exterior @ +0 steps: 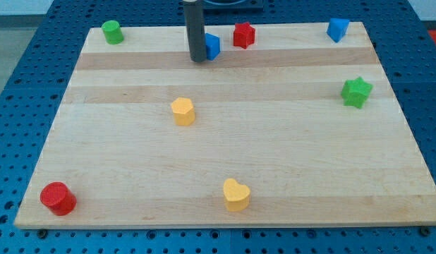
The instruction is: Move your arm right to the blue triangle
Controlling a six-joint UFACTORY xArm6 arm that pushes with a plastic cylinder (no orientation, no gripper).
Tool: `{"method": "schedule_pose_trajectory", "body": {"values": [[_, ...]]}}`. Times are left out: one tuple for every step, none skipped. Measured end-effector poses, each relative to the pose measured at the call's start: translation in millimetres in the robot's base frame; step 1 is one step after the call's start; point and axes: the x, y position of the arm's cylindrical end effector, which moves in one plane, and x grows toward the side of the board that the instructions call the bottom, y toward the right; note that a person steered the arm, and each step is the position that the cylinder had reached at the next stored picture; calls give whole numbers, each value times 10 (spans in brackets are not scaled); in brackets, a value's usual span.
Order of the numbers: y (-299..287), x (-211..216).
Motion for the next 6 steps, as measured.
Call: {"method": "schedule_pose_trajectory", "body": {"values": [[256, -39], [435, -109], [553, -142], [674, -74], [984, -18], [1401, 39]]}}
